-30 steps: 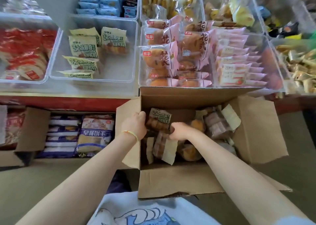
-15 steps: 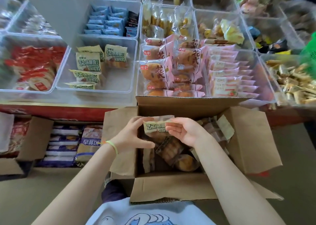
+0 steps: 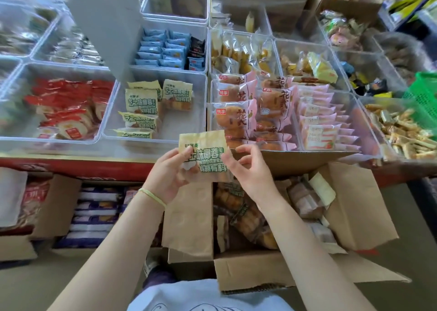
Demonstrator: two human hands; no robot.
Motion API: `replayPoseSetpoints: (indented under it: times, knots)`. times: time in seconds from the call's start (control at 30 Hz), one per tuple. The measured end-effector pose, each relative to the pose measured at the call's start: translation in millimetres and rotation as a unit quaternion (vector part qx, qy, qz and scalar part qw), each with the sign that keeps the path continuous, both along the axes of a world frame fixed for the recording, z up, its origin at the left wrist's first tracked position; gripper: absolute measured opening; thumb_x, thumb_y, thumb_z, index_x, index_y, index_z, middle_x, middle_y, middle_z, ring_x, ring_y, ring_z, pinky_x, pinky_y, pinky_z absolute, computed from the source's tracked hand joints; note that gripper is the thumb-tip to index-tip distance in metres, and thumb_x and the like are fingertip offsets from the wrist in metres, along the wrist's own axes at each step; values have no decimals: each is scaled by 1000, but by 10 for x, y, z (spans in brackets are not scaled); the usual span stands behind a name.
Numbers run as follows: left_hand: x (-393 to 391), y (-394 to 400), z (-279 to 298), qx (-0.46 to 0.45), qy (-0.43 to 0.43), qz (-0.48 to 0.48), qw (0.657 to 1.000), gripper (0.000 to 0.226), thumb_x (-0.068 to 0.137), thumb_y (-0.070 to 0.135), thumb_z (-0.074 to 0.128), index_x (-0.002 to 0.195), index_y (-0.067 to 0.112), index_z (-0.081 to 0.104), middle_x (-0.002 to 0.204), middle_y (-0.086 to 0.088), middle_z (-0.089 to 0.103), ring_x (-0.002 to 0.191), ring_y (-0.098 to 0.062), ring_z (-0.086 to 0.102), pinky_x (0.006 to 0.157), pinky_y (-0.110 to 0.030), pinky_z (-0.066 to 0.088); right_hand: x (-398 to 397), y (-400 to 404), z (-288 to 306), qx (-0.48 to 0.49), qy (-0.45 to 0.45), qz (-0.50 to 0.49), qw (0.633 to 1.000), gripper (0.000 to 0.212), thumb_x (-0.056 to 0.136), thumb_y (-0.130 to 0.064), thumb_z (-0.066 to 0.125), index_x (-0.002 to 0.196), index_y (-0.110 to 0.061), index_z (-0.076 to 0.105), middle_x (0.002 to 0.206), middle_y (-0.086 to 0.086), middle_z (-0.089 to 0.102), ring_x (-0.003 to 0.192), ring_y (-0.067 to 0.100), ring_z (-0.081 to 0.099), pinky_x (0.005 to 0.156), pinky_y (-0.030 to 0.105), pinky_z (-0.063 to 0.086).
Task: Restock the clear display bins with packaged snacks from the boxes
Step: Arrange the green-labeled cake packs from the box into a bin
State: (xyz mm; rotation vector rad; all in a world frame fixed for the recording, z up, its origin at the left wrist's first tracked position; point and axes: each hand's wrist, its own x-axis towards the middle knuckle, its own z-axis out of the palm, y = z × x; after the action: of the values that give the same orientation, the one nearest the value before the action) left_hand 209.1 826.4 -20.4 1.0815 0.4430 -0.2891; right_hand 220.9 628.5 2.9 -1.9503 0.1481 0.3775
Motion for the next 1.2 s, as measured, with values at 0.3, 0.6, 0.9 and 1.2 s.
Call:
replayPoseSetpoints:
  times: [0.3, 0.6, 0.9, 1.2]
  knots:
    - [82, 912, 265, -20, -55, -2, 998, 16, 93, 28, 64, 104, 16, 63, 86, -1, 65, 68, -11, 64, 59, -23, 49, 200, 1354, 121, 129, 11, -66, 989, 28, 86, -61, 66, 101, -38, 59, 107, -16, 69, 106, 4, 64, 93, 28, 53]
    - [256, 1684, 149, 7, -58, -62, 996, 41, 87, 28, 69, 126, 26, 57, 119, -7, 70, 108, -27, 68, 88, -52, 56, 334, 2240, 59, 195, 63, -166, 965, 14, 99, -33, 59, 107, -27, 69, 106, 3, 75, 101, 21, 71, 92, 53, 56]
    - [652, 1665, -134, 47, 47, 34, 997, 20, 95, 31, 61, 100, 14, 71, 91, 1, 75, 85, -18, 71, 73, -38, 59, 594, 2387, -95, -19, -45, -153, 987, 23, 96, -36, 55, 108, -16, 56, 107, 9, 65, 103, 29, 62, 93, 54, 53]
    - [1286, 1505, -215, 222, -64, -7, 973, 16, 94, 28, 60, 87, 15, 66, 76, 7, 62, 74, -8, 57, 68, -25, 49, 1261, 2234, -165, -463, -109, 298, 828, 110, 68, -65, 79, 150, -17, 24, 144, 5, 47, 133, 27, 45, 111, 49, 34]
